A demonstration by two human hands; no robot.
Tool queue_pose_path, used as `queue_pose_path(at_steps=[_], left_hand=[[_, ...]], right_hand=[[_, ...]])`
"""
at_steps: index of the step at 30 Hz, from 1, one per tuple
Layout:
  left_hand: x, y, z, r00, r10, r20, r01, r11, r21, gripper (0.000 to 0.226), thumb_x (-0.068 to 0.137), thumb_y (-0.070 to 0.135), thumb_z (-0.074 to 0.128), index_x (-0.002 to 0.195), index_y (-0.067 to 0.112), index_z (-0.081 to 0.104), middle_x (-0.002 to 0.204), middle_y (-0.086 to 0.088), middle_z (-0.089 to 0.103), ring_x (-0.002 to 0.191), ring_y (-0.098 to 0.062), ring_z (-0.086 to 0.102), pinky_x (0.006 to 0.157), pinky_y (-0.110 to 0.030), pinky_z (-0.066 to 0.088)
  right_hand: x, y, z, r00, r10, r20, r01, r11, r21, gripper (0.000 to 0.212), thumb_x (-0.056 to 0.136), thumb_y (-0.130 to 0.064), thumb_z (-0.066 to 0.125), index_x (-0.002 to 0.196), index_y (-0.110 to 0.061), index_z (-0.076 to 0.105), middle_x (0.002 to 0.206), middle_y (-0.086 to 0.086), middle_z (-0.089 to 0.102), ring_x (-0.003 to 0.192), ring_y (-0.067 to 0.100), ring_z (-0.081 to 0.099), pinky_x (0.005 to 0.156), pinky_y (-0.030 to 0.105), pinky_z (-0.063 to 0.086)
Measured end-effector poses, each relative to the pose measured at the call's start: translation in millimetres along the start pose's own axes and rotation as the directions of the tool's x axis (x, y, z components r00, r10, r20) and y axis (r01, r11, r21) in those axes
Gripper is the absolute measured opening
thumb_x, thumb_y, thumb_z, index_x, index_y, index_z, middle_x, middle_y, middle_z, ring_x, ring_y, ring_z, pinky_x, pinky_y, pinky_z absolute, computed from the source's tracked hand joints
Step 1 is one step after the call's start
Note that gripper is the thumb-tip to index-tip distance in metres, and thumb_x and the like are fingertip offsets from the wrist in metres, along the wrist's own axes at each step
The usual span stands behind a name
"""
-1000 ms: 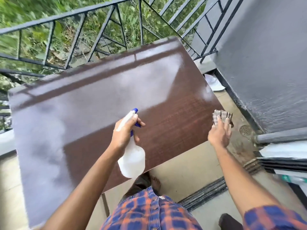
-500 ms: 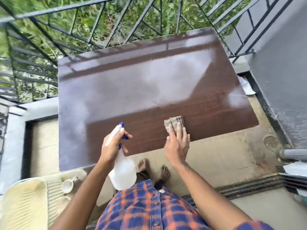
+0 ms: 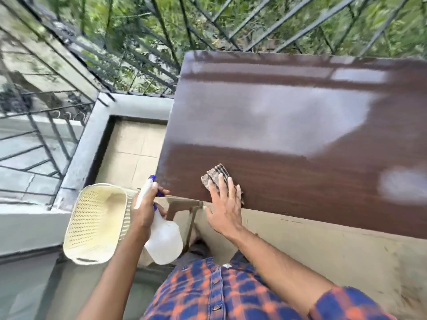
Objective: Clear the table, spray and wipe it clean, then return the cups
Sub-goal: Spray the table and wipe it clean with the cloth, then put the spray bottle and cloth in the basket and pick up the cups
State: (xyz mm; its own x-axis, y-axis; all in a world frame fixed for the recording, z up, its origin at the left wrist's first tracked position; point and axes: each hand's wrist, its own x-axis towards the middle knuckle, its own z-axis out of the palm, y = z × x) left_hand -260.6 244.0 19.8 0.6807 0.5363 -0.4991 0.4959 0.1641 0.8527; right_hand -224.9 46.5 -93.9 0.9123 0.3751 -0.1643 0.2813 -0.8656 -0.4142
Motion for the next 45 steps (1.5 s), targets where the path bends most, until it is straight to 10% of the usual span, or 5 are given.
queue_pose_path(at_steps=[14,21,30,39,45], left_hand=[[54,-19,-146,0.98,-0.024,-0.196,-0.024,0.971,-0.24,0.041,0.099,0.034,0.055,0.11,-0.005,0.062,0.092,-0.011,0.068,0.064,-0.016,0.059,0.044,-0.024,0.046],[58,-39,-209,0.912,-0.146,-0.384,0.012,0.944,-0.33,0.031,0.103,0.036,0.053,0.102,0.007,0.065,0.101,-0.008,0.072,0.043,-0.02,0.05,0.049,-0.024,0.045],[79,-88,-258,0.694,-0.089,-0.714,-0.037,0.987,-0.159,0.041,0.089,0.041,0.074,0.114,0.016,0.052,0.112,0.003,0.061,0.076,-0.019,0.07,0.067,-0.017,0.05],[124,-143,-277,0.678,-0.074,-0.732,0.127,0.992,0.017,0.056,0.087,0.024,0.077,0.128,0.007,0.044,0.116,-0.014,0.068,0.08,0.014,0.06,0.08,-0.013,0.045],[151,-188,-275,0.714,-0.1,-0.693,0.177,0.983,0.04,0.064,0.083,0.027,0.072,0.135,0.012,0.037,0.134,-0.008,0.054,0.115,-0.032,0.063,0.096,-0.047,0.051]], right_hand=[[90,-121,64,0.674,-0.685,0.277,0.702,0.711,0.049,0.065,0.073,0.003,0.068,0.131,-0.026,0.066,0.149,0.006,0.053,0.136,0.034,0.049,0.112,0.056,0.04],[81,-208,53,0.783,-0.329,0.527,0.124,0.914,0.387,0.067,0.075,0.001,0.051,0.128,-0.037,0.067,0.132,-0.008,0.066,0.116,0.013,0.062,0.102,0.029,0.049],[115,-294,84,0.596,-0.059,0.801,-0.405,0.839,0.363,0.04,0.09,0.003,0.059,0.121,-0.022,0.06,0.092,0.001,0.062,0.085,0.026,0.06,0.074,0.042,0.051],[165,-364,172,0.467,-0.162,0.869,0.083,0.987,0.139,0.038,0.091,-0.002,0.049,0.123,-0.016,0.065,0.1,0.013,0.068,0.068,0.024,0.058,0.05,0.025,0.044],[180,-339,275,0.453,-0.481,0.751,0.676,0.735,0.063,0.055,0.084,-0.028,0.061,0.139,-0.033,0.056,0.147,0.001,0.054,0.143,0.029,0.04,0.119,0.04,0.033]])
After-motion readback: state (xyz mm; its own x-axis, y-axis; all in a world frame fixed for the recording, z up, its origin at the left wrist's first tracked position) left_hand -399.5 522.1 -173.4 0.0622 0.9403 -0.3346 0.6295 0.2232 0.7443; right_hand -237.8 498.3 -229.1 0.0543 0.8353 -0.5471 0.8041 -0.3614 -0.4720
